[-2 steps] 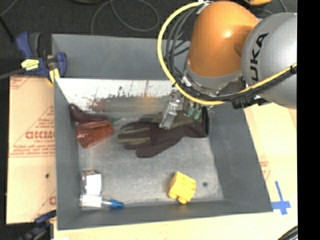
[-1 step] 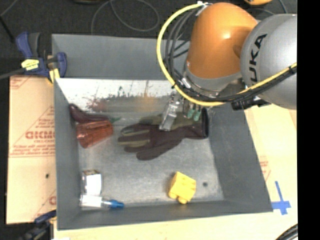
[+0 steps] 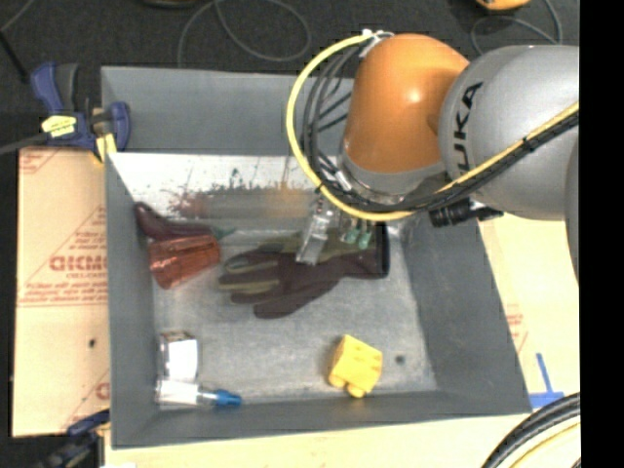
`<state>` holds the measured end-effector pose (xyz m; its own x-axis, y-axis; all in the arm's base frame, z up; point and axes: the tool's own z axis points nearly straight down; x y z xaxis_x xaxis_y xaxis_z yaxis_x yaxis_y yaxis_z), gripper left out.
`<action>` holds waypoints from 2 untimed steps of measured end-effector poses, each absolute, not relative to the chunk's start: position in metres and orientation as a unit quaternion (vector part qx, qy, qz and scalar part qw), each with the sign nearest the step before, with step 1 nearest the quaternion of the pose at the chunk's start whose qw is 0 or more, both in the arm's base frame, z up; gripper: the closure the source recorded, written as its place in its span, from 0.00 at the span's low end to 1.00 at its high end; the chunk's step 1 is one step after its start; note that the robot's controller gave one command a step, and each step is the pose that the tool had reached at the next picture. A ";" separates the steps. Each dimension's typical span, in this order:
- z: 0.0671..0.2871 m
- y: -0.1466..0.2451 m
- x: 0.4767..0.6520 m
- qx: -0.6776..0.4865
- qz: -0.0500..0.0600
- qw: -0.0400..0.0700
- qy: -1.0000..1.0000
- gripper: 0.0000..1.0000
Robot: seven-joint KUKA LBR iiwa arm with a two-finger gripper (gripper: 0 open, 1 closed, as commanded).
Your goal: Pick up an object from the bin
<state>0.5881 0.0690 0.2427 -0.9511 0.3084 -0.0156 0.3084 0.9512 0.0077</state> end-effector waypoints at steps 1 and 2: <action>0.196 0.091 0.593 0.192 0.002 0.004 0.981 1.00; 0.182 0.097 0.594 0.200 0.003 0.005 0.980 1.00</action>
Offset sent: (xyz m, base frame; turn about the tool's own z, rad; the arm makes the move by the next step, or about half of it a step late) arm 0.0107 0.0226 -0.0854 0.0719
